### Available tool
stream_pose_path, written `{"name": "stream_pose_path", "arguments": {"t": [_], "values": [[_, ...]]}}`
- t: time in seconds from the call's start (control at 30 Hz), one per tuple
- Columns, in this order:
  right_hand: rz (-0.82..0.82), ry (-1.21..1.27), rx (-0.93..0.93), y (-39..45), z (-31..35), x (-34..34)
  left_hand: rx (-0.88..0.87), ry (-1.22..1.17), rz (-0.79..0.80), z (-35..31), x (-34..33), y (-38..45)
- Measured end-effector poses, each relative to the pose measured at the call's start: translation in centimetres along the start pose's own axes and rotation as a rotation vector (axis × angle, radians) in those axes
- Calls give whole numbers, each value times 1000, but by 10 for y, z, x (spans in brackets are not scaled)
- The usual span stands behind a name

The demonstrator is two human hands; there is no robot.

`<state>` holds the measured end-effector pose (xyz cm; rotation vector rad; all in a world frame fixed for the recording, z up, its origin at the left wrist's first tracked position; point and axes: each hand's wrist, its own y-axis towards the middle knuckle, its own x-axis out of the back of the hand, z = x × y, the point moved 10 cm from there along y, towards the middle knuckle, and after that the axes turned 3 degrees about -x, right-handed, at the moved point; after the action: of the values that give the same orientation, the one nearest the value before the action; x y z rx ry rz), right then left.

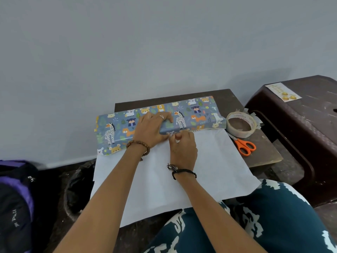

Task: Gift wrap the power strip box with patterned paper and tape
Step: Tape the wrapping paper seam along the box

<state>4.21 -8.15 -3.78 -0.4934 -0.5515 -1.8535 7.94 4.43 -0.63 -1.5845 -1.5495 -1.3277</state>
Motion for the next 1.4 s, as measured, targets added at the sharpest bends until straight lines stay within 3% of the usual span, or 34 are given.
{"name": "stream_pose_path", "arguments": {"t": [0.2,0.4,0.83,1.0,1.27,1.4], "values": [[13,-202,92,3,13,-8,-9,5,-17,-3,2,-2],[-180,-321,272,-8,43,12,-5,0,-9,-4,2,-2],[-183,-448,381,-10,49,11,-8,15,-14,-3,2,-1],[-197,-389,441,-13,48,15,-9,11,-24,-4,2,-1],[-142,-302,439,-13,46,15,2,10,-13,-2,0,-1],[64,-325,319,-1,22,-8,2,1,-11,-2,0,0]]}}
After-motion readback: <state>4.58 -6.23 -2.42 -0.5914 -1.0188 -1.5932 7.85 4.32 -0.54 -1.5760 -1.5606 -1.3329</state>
